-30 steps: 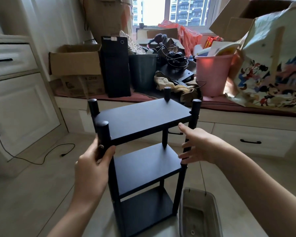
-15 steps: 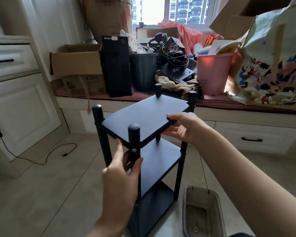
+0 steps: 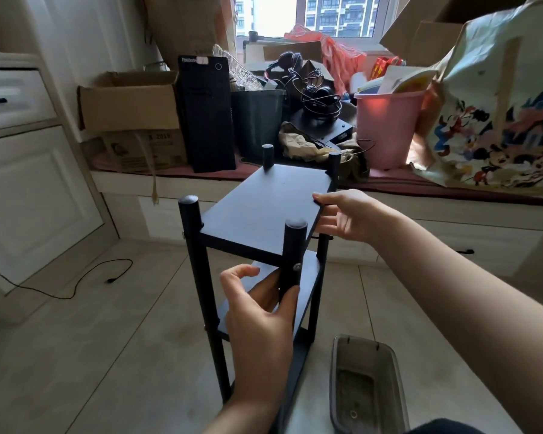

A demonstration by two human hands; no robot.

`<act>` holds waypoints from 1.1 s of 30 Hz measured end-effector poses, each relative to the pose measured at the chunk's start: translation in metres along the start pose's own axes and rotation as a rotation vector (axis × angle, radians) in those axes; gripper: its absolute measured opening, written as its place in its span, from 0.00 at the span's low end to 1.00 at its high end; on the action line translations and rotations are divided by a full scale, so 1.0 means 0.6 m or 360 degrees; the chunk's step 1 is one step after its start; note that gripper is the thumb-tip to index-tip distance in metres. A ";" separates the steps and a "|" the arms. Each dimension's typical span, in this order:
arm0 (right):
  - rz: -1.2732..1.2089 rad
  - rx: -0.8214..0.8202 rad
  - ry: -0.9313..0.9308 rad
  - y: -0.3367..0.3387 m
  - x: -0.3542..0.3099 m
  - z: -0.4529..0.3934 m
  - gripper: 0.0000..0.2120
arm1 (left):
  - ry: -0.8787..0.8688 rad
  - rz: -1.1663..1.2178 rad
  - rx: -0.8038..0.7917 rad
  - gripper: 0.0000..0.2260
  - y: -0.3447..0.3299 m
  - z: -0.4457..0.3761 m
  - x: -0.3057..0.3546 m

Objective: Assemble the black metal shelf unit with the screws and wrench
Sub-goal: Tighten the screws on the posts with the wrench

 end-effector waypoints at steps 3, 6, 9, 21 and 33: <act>0.0045 0.0023 0.0015 0.009 -0.004 -0.005 0.04 | 0.0073 0.0156 -0.0082 0.20 -0.015 -0.006 -0.012; 0.0071 0.0015 0.0009 0.015 -0.002 -0.007 0.04 | -0.0007 0.0131 -0.0143 0.17 -0.029 -0.006 -0.006; 0.0095 -0.0038 -0.0016 0.015 0.005 -0.004 0.05 | -0.0014 0.0170 -0.0191 0.15 -0.042 0.001 -0.009; 0.0201 -0.0039 0.0175 0.027 -0.018 0.031 0.07 | 0.0141 0.0089 -0.0657 0.08 -0.100 -0.003 -0.036; 0.0013 0.0015 -0.0037 0.128 0.176 0.103 0.14 | 0.0089 -0.0482 -0.0787 0.08 -0.099 0.008 -0.102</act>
Point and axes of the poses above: each hand's wrist, its own z-axis away from the middle knuckle, its own y-axis out of the back of the hand, x = y × z, the point moved 10 cm from there along -z, towards the middle knuckle, and after that the axes turned 4 degrees about -x, right-handed, at the moved point
